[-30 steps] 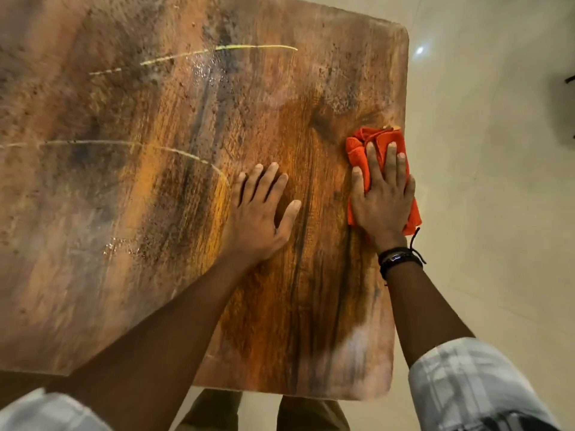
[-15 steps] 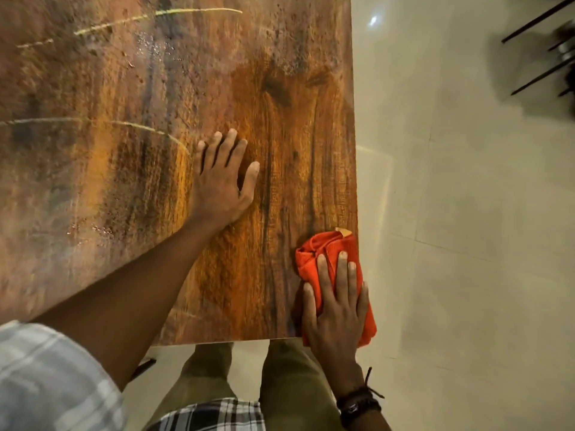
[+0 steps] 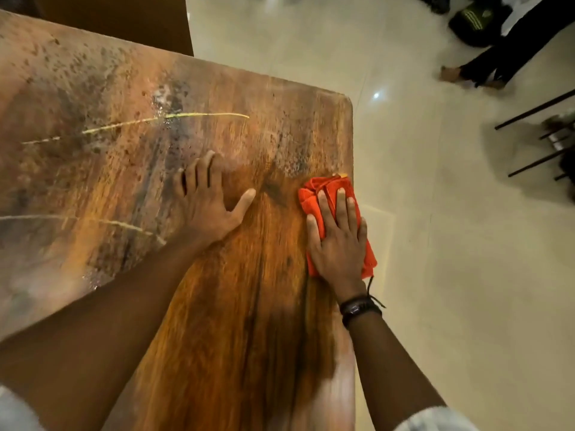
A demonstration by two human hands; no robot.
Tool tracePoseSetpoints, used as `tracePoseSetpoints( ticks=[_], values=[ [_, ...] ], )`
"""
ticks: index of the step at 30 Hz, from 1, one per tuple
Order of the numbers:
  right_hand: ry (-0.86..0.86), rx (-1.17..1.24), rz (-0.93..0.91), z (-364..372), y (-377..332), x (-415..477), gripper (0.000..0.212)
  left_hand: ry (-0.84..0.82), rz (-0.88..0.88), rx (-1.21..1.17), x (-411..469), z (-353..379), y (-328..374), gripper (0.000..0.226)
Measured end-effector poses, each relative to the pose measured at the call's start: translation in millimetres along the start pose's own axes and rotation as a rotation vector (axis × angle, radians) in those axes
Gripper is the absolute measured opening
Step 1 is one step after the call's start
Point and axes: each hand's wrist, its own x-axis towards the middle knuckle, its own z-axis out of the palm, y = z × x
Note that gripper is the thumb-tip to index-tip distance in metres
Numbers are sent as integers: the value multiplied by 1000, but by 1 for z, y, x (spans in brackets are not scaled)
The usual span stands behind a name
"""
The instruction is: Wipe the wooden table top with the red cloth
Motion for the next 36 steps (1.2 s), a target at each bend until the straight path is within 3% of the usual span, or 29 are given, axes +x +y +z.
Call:
tracePoseSetpoints(
  ticks=[12, 17, 27, 31, 36],
  values=[
    [-31, 53, 28, -9, -25, 265, 57, 38, 23, 129, 7, 5, -2, 82],
    [-32, 35, -44, -4, -31, 241, 57, 33, 17, 151, 2, 4, -1, 75],
    [-144, -15, -374, -2, -34, 35, 58, 85, -4, 103, 0, 0, 4, 68],
    [-114, -40, -310, -11, -8, 60, 59, 68, -9, 104, 2, 0, 5, 67],
    [-81, -3, -124, -10, -25, 156, 63, 45, -2, 86, 6, 2, 3, 67]
  ],
)
